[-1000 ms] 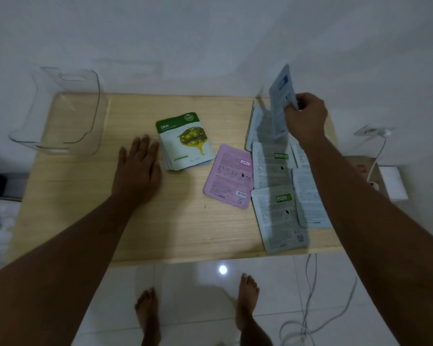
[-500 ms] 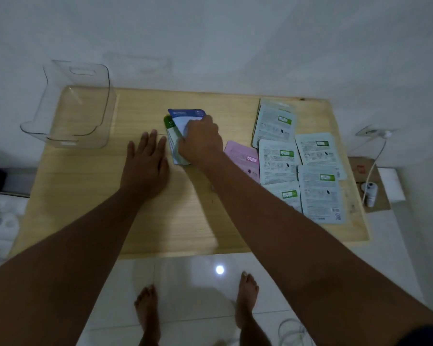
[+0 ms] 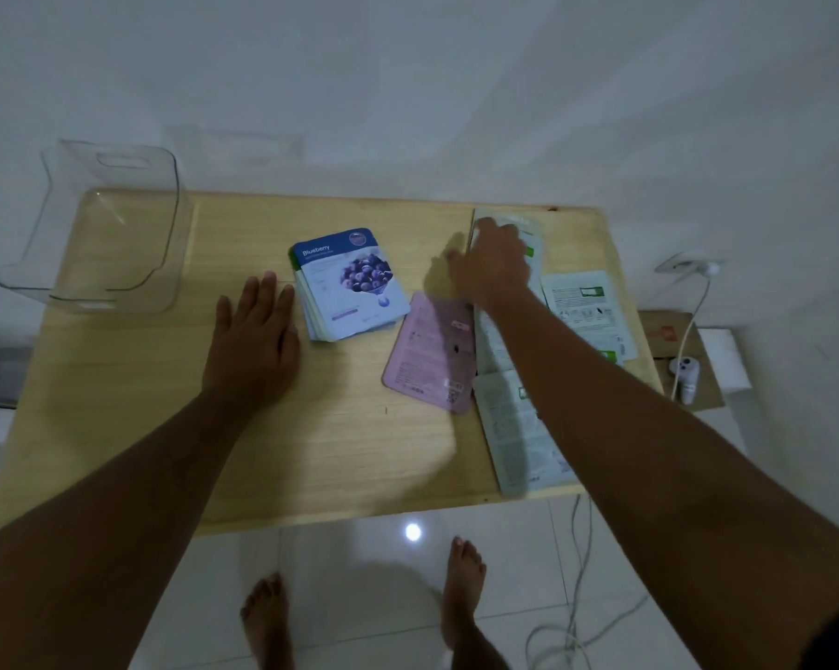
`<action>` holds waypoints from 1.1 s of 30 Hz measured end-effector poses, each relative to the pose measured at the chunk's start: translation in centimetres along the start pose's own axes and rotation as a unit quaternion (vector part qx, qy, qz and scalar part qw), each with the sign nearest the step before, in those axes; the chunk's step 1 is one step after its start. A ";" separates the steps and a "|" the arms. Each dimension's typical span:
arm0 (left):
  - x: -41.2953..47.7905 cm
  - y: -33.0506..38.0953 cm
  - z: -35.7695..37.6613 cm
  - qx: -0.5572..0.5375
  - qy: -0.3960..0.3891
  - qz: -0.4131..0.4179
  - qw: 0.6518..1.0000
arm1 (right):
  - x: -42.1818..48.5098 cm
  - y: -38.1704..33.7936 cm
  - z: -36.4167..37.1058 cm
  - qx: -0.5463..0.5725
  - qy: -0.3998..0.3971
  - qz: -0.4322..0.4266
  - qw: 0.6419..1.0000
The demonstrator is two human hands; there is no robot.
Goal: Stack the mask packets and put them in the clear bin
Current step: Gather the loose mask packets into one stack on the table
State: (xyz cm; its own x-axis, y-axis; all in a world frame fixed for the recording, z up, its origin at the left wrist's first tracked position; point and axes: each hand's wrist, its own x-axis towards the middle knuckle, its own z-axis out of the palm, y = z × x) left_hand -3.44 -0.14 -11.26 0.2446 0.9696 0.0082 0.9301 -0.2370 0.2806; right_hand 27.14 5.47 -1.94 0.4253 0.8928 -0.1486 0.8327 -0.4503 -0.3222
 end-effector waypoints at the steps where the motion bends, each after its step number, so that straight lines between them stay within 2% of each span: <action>1: 0.0 0.0 0.0 0.000 0.002 0.001 1.000 | 1.0 1.3 -0.6 -0.020 -0.001 0.046 0.999; 4: 0.0 0.1 0.0 0.000 0.002 -0.001 1.000 | 2.8 4.2 -1.7 -0.037 -0.037 0.135 0.989; 9: 0.1 0.2 0.0 0.001 0.005 -0.007 1.000 | 4.0 5.7 -1.2 -0.004 -0.080 0.146 0.986; 18: 0.2 0.1 0.0 -0.003 0.009 -0.003 1.000 | 4.3 6.8 -1.2 0.108 -0.032 0.149 0.982; 22: 0.1 0.2 0.0 -0.002 0.008 -0.001 1.000 | 3.5 6.6 -1.0 0.126 -0.022 0.132 0.983; 28: 0.1 0.2 -0.1 -0.004 0.010 0.003 1.000 | 3.0 7.3 -0.4 0.151 0.014 0.150 0.977; 31: 0.0 0.3 -0.1 -0.003 0.006 0.001 1.000 | 2.4 6.5 -1.3 0.162 0.061 0.118 0.978; 33: 0.0 0.2 -0.1 0.000 0.001 0.000 1.000 | 2.1 5.4 -2.3 0.141 0.096 0.061 0.983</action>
State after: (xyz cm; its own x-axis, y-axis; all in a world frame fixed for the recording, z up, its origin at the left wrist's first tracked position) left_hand -3.27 -0.16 -11.07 0.2433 0.9699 0.0101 0.9301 -0.2363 0.2812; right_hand 33.34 4.91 -1.81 0.5971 0.8015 -0.0316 0.6512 -0.5074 -0.5643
